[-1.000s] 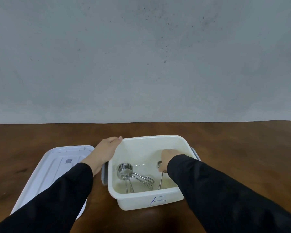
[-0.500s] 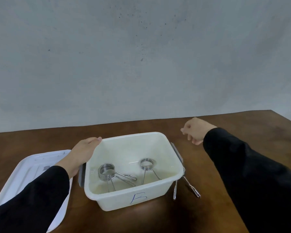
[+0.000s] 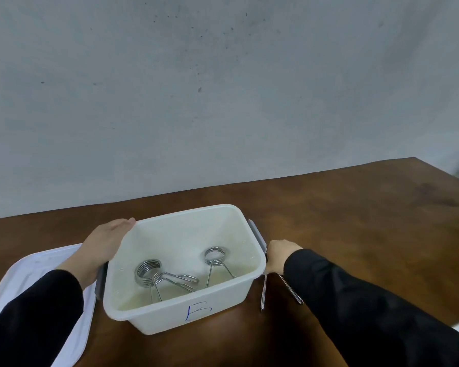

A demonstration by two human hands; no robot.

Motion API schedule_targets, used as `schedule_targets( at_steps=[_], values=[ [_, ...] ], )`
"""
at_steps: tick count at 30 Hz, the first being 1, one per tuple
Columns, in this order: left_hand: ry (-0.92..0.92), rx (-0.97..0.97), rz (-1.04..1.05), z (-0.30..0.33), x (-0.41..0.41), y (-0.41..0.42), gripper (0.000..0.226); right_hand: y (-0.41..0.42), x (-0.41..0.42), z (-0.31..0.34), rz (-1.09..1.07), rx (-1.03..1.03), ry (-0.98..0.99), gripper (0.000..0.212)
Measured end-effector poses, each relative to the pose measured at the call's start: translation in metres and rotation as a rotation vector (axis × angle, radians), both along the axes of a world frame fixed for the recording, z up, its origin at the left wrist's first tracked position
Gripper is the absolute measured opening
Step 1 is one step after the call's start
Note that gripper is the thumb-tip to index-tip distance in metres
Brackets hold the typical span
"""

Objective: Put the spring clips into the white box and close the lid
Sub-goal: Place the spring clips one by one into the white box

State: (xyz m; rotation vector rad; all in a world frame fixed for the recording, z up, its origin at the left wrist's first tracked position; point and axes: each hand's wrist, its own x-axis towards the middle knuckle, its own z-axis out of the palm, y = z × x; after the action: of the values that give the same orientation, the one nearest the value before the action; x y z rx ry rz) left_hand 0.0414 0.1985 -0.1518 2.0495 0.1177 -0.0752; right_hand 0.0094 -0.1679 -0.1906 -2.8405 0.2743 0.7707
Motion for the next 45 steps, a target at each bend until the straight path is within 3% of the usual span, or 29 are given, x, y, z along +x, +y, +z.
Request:
schedule_targets(
  at_steps=[9, 15, 18, 23, 29, 36, 45],
  values=[
    [0.048, -0.005, 0.038, 0.004, -0.003, -0.005, 0.039, -0.037, 0.015, 0.018, -0.120, -0.104, -0.074, 0.028],
    [0.070, -0.080, 0.066, 0.000, 0.001, 0.001, 0.043, -0.021, 0.020, 0.161, 0.011, -0.011, -0.426, 0.038],
    [0.073, -0.101, 0.059, -0.003, 0.002, 0.000, 0.049, 0.033, 0.014, 0.202, 0.124, 0.124, -0.452, 0.033],
    [0.063, -0.129, 0.040, -0.006, 0.000, 0.001, 0.038, 0.116, 0.030, 0.142, 0.377, -0.013, -0.252, 0.031],
    [0.022, -0.160, 0.042, -0.009, 0.000, 0.001, 0.035, 0.128, 0.049, 0.053, 0.314, -0.187, -0.122, 0.030],
    [0.044, -0.193, 0.042, -0.016, 0.004, 0.006, 0.051, 0.123, 0.052, 0.028, 0.259, -0.219, -0.082, 0.036],
    [0.051, -0.204, 0.022, -0.019, 0.006, 0.007, 0.036, 0.121, 0.050, 0.021, 0.239, -0.181, -0.081, 0.058]
  ],
)
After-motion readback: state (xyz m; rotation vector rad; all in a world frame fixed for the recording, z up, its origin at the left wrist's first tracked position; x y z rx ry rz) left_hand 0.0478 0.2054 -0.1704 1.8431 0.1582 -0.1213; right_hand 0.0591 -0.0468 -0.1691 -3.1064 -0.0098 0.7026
